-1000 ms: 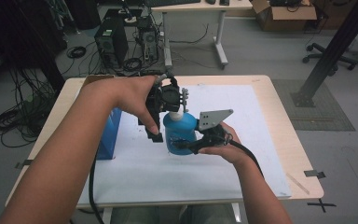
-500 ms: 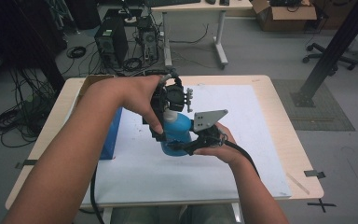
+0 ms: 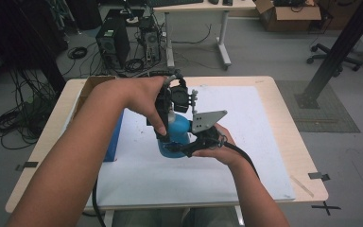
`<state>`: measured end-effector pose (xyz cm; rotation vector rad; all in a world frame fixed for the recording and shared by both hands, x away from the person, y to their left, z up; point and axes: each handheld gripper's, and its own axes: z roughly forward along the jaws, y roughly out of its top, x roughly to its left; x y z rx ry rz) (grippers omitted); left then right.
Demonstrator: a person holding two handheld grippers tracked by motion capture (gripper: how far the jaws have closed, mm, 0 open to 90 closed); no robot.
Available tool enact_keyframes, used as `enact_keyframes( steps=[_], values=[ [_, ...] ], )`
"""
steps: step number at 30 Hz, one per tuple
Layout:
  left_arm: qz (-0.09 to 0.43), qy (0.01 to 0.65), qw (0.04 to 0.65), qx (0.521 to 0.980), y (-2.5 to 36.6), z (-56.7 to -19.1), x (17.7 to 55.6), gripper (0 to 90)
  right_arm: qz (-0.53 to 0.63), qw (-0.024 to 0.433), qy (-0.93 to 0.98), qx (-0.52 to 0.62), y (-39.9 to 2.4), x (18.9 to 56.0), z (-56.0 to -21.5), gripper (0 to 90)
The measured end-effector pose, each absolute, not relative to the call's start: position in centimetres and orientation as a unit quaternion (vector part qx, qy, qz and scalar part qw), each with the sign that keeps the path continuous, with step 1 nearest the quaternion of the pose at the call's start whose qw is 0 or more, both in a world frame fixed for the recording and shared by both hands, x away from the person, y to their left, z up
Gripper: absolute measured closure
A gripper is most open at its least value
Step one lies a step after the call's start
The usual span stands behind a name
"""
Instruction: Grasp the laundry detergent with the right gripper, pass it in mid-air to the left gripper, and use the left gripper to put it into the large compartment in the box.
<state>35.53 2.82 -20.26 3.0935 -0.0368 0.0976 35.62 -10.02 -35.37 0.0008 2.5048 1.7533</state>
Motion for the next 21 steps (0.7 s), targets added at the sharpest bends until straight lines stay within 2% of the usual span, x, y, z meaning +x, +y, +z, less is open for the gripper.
enact_keyframes(
  steps=[14,19,21],
  values=[
    [0.038,-0.017,0.019,0.999,2.58,-20.21,35.44,8.0,0.573,0.042,0.818,0.001,-9.76,35.66,-35.3,45.5],
    [0.035,-0.02,0.014,0.999,2.49,-20.27,35.43,14.9,0.575,0.04,0.817,0.003,-9.73,35.6,-35.23,45.5],
    [0.034,-0.021,0.015,0.999,2.41,-20.2,35.41,14.9,0.575,0.041,0.817,0.001,-9.71,35.62,-35.23,45.5]
  ],
)
